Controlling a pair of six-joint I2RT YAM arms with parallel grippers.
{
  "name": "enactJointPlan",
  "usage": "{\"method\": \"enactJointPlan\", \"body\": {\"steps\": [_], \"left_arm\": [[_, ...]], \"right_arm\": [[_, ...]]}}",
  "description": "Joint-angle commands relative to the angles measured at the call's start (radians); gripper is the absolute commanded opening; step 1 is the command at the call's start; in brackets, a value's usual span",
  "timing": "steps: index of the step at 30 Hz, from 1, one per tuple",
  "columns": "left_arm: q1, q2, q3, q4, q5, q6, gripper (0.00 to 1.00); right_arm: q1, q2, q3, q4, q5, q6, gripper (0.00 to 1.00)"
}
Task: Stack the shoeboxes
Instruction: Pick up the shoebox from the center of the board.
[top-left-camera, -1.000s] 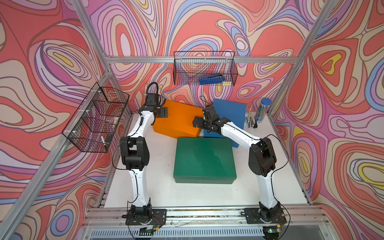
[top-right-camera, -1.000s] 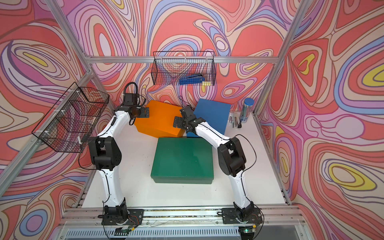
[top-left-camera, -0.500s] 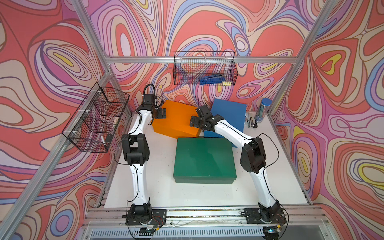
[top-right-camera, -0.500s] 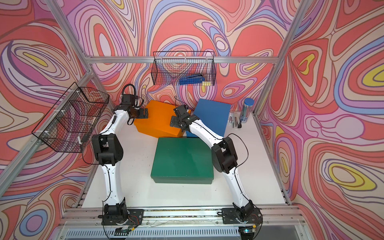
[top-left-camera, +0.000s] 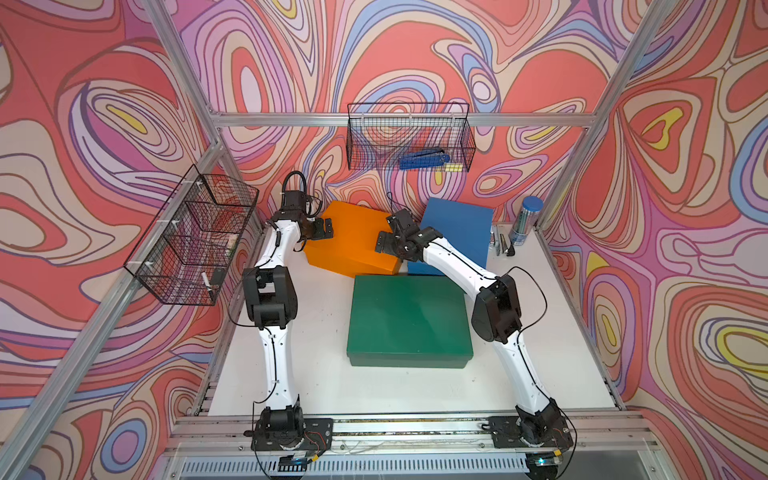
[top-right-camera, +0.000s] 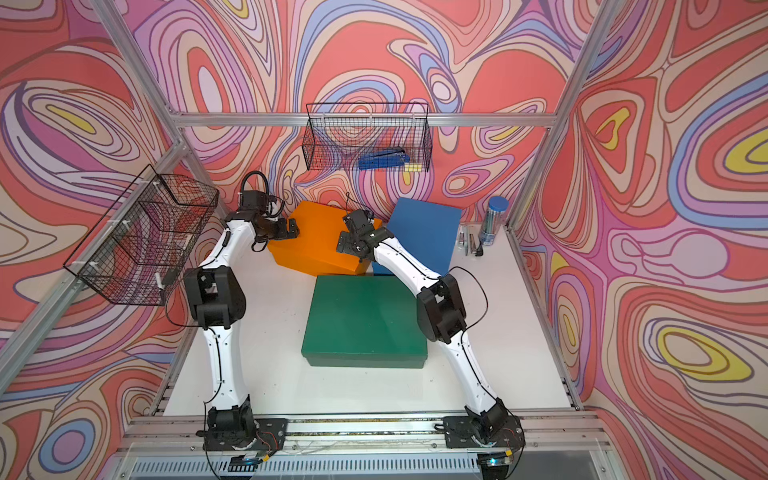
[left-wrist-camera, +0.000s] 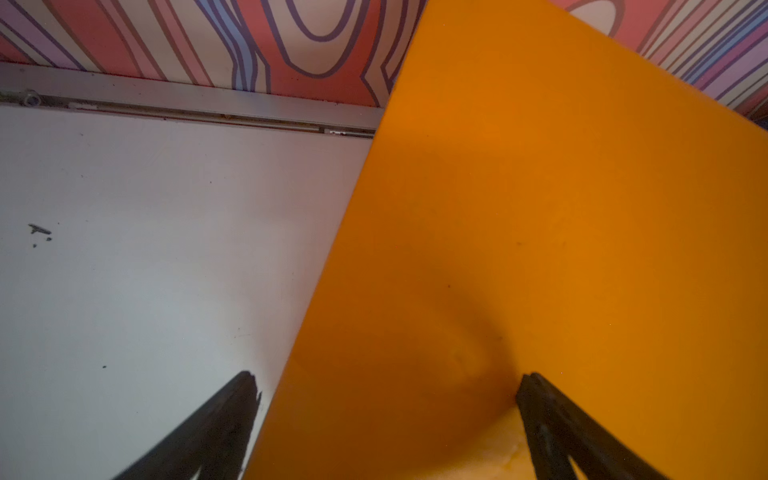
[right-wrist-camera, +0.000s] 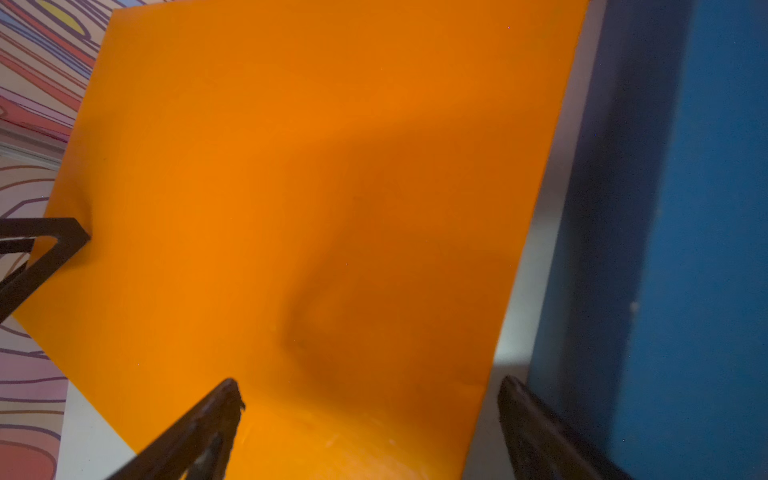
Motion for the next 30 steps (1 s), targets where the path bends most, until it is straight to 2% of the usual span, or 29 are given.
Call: {"method": "enactJointPlan", "body": {"steps": [1, 7, 10, 15, 21, 30], "left_arm": [[0.009, -0.034, -0.064, -0.053, 0.029, -0.014, 1.00], [0.033, -0.166, -0.274, 0.043, 0.017, -0.065, 1.00], [0.045, -0.200, -0.331, 0.061, 0.024, -0.070, 1.00], [0.046, -0.199, -0.308, 0.018, 0.004, -0.055, 1.00], [0.048, -0.196, -0.300, 0.020, -0.009, -0.081, 1.00], [0.045, -0.178, -0.281, 0.000, 0.153, -0.119, 1.00]], "right_arm": [[-0.006, 0.036, 0.015, 0.002, -0.050, 0.003, 0.98], [-0.015, 0.056, 0.022, 0.061, -0.142, -0.004, 0.98], [-0.016, 0.076, 0.045, 0.075, -0.181, -0.011, 0.98], [-0.016, 0.150, 0.177, -0.034, -0.164, -0.012, 0.98], [-0.014, 0.165, 0.190, -0.066, -0.118, -0.020, 0.98], [0.000, 0.183, 0.186, 0.055, -0.236, -0.010, 0.95]]}}
